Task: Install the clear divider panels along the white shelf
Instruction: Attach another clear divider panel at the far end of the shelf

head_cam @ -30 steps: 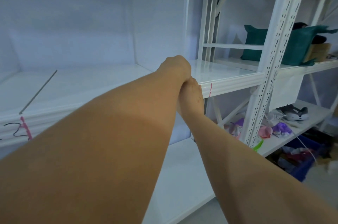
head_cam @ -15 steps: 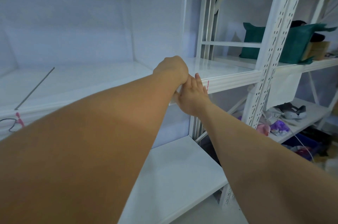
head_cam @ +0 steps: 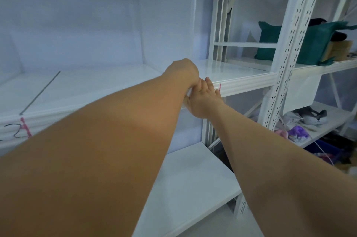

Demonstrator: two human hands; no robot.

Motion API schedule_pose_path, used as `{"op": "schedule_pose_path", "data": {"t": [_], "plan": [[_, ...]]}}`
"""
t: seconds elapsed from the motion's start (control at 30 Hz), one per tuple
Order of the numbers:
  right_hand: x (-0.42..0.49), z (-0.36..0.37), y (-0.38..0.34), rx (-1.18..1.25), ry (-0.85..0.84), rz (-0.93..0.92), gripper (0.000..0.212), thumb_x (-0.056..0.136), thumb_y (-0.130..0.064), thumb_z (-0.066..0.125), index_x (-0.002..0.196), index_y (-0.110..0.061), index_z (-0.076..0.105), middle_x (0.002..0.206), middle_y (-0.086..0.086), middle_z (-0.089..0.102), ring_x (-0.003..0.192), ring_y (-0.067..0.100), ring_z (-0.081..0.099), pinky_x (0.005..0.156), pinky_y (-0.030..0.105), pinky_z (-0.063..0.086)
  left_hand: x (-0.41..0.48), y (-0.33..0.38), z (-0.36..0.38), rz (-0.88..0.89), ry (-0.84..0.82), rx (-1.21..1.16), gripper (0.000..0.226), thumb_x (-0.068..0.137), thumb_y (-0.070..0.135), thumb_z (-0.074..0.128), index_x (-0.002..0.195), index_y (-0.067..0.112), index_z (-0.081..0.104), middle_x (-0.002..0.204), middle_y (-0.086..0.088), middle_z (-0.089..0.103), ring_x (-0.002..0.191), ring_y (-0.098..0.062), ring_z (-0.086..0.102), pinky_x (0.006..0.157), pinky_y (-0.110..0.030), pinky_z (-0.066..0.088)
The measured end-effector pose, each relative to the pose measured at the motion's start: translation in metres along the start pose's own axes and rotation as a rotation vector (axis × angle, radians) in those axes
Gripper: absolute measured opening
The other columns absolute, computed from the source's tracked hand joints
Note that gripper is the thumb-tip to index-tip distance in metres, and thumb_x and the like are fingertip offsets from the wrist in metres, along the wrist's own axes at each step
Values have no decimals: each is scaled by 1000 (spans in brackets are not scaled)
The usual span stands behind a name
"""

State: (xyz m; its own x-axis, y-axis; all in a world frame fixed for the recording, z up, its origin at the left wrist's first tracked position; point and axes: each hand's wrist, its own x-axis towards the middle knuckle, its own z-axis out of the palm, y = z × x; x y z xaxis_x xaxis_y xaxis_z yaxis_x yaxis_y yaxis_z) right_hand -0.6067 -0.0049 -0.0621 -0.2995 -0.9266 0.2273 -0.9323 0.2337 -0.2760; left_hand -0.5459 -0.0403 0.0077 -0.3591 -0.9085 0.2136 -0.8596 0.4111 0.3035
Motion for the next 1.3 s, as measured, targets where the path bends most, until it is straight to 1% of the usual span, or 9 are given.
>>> {"op": "schedule_pose_path", "data": {"t": [0.3, 0.47, 0.6, 0.73, 0.83, 0.93, 1.0, 1.17, 1.3], "plan": [[0, -4, -2, 24, -25, 29, 79, 94, -56, 28, 152, -13, -6, 160, -2, 0, 149, 19, -12, 120, 49, 3, -5, -6, 6, -57, 38, -150, 31, 94, 14, 44, 63, 11, 40, 68, -4, 45, 61, -17, 44, 71, -27, 37], [6, -2, -4, -20, -16, 54, 77, 95, -49, 35, 152, -16, -4, 160, -2, 3, 149, 22, -9, 120, 49, 3, -18, -23, 15, -7, 138, -242, 25, 99, 32, 39, 86, 13, 49, 80, -2, 50, 80, -23, 49, 70, -31, 36], [5, 6, -10, 130, 67, 96, 86, 91, -60, 38, 150, -6, 8, 159, 11, 9, 149, 29, 1, 121, 44, 6, -24, -46, 4, 11, 135, -361, 27, 93, 24, 48, 111, 6, 57, 109, -11, 64, 102, -29, 59, 75, -28, 43], [-25, 7, -39, 272, 131, 227, 78, 97, -37, 47, 149, 3, 4, 159, 18, 3, 148, 31, 2, 122, 37, 6, -44, -75, -17, -12, 88, -457, 26, 88, 8, 45, 108, 4, 61, 110, -18, 66, 102, -33, 65, 91, -36, 54], [-49, 8, -73, 437, 165, 259, 70, 94, -15, 46, 150, -1, 6, 157, 18, 7, 145, 32, 16, 118, 36, 21, -59, -93, -35, -19, 71, -351, 29, 88, 8, 44, 106, 2, 66, 111, -17, 67, 105, -33, 63, 91, -34, 53], [-71, 8, -114, 408, 178, 93, 50, 88, -6, 42, 138, -7, 38, 137, 19, 40, 128, 36, 38, 100, 35, 36, -77, -114, -56, -17, 12, -242, 28, 89, 10, 47, 105, 0, 67, 107, -18, 70, 101, -33, 66, 87, -36, 56], [-86, 2, -144, 322, 207, -36, 38, 87, -6, 42, 124, -6, 52, 121, 18, 54, 121, 36, 43, 93, 35, 38, -94, -131, -75, -10, -5, -176, 28, 89, 10, 47, 104, -1, 68, 104, -17, 71, 98, -33, 68, 82, -36, 56], [-111, -21, -202, 344, 198, -126, 38, 88, -6, 40, 123, -9, 55, 118, 15, 59, 115, 33, 47, 82, 32, 41, -133, -174, -123, -4, 88, -132, 27, 89, 11, 49, 102, -1, 70, 107, -16, 71, 85, -25, 57, 78, -34, 50], [-131, -40, -255, 328, 108, -172, 35, 87, -7, 44, 116, -11, 63, 114, 15, 63, 102, 34, 59, 79, 31, 47, -170, -216, -160, -23, 88, -146, 25, 86, 6, 48, 96, -1, 70, 101, -14, 73, 90, -29, 70, 76, -33, 55]]}}
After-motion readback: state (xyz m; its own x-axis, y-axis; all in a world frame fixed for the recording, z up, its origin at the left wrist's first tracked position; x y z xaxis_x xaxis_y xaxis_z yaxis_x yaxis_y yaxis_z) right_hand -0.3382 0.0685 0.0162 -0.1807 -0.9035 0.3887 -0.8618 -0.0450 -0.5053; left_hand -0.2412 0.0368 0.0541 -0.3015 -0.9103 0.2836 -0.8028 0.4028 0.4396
